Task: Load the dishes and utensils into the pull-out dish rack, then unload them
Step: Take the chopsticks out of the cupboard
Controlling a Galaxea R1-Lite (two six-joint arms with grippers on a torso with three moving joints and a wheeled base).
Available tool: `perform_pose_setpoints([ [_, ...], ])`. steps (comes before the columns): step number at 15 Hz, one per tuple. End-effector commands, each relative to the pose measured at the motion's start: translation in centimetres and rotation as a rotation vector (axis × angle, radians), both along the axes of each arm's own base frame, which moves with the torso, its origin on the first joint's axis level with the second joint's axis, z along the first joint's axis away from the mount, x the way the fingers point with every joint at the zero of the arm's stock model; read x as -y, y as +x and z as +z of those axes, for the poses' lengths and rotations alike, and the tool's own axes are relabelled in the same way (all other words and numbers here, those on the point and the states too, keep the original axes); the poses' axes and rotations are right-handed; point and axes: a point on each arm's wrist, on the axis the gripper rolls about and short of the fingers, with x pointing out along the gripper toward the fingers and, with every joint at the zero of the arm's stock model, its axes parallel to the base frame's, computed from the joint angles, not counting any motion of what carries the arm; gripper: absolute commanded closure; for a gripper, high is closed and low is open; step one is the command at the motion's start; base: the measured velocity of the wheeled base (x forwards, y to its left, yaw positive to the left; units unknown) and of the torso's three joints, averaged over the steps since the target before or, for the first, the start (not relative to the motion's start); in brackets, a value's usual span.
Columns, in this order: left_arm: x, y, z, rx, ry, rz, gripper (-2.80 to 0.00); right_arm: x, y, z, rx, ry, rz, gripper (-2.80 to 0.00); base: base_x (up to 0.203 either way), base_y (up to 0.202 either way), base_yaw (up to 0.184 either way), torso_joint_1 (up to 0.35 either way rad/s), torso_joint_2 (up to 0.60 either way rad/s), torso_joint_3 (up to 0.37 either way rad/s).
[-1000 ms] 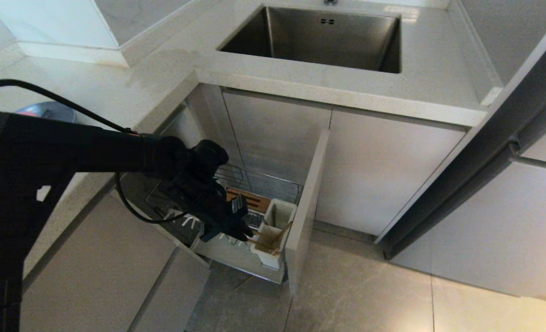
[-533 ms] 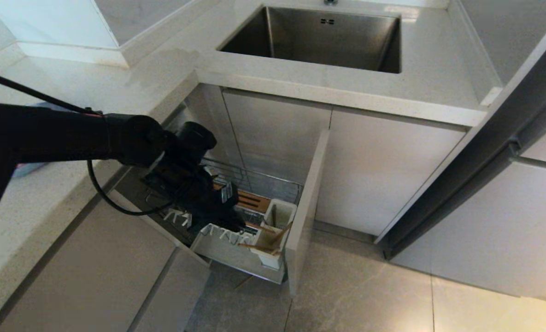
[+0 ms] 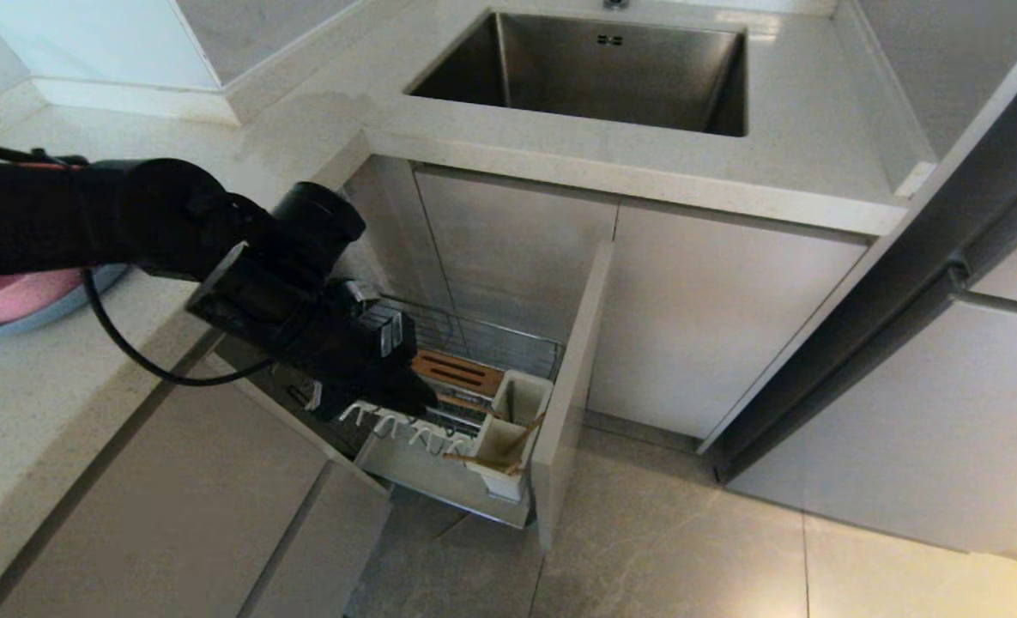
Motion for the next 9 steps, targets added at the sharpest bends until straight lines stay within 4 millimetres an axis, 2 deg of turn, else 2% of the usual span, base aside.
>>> perform_pose_setpoints([
  [1, -0.4, -1.2, 1.3, 0.026, -0.008, 0.005, 0.00, 0.0, 0.1, -0.2, -0.008, 0.000, 0.001, 0.00, 0.000, 0.000, 0.000, 0.000, 0.00, 0.000],
  [5, -1.3, -4.0, 3.9, 0.077, -0.021, 0.003, 0.00, 0.0, 0.1, -0.2, -0.007, 0.000, 0.001, 0.00, 0.000, 0.000, 0.000, 0.000, 0.00, 0.000],
  [9, -2.5, -8.1, 7.1, 0.160, -0.054, -0.011, 0.00, 0.0, 0.1, -0.2, -0.007, 0.000, 0.000, 0.00, 0.000, 0.000, 0.000, 0.000, 0.00, 0.000],
])
